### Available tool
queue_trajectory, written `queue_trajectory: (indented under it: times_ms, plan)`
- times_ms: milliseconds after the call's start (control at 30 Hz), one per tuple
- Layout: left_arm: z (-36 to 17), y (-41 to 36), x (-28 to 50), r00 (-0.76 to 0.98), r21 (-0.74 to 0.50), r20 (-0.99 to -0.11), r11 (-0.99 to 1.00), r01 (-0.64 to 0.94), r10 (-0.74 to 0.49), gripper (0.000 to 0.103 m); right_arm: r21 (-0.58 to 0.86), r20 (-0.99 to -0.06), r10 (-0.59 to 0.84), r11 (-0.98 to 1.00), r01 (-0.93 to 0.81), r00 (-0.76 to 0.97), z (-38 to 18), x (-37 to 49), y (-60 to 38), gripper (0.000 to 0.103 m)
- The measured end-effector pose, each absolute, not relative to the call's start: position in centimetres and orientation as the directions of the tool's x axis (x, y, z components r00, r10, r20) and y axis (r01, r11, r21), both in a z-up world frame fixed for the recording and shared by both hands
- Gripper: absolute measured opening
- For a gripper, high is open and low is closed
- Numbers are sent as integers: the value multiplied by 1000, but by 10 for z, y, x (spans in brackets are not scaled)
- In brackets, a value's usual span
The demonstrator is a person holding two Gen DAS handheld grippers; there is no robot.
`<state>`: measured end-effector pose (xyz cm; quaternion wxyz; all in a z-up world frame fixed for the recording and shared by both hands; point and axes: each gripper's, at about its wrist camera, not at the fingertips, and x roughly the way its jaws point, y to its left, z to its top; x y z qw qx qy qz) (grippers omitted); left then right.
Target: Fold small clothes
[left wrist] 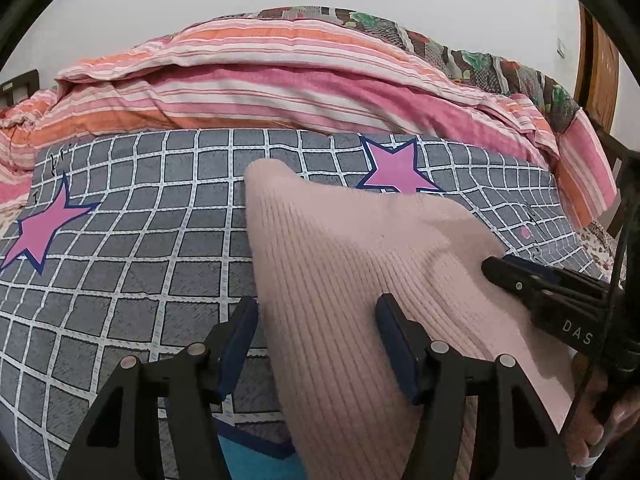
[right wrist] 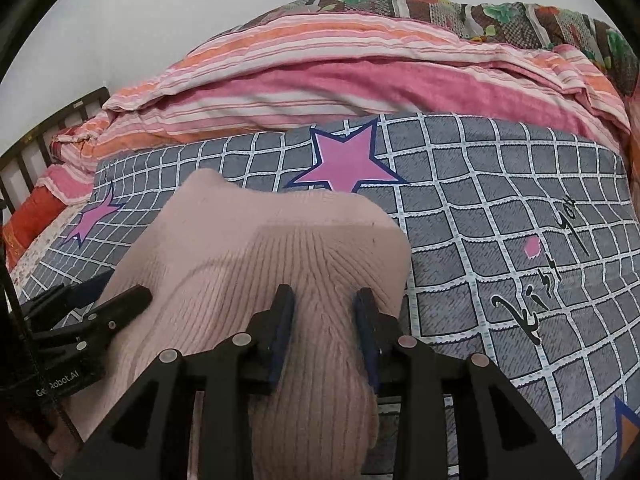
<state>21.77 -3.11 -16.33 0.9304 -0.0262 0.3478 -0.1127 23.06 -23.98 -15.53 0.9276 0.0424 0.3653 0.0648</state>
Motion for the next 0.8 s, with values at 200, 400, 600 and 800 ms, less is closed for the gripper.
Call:
queue_trajectory:
  times_ms: [200, 400, 600, 800]
  plan:
    - [-165, -29, 218, 732, -153, -638, 971, 186, -241, 61, 105, -680, 142, 990, -96, 719, -155, 232, -237, 33]
    - [-165, -31, 217, 738, -141, -635, 973, 181, -229, 61, 90, -679, 135, 991, -100, 721, -155, 233, -237, 34]
    - [-165, -33, 216, 746, -127, -631, 977, 173, -214, 63, 91, -679, 127, 992, -89, 723, -156, 233, -239, 39]
    - [-165, -33, 216, 752, -115, -630, 981, 159, -196, 66, 100, -678, 130, 991, -84, 723, -156, 232, -241, 42]
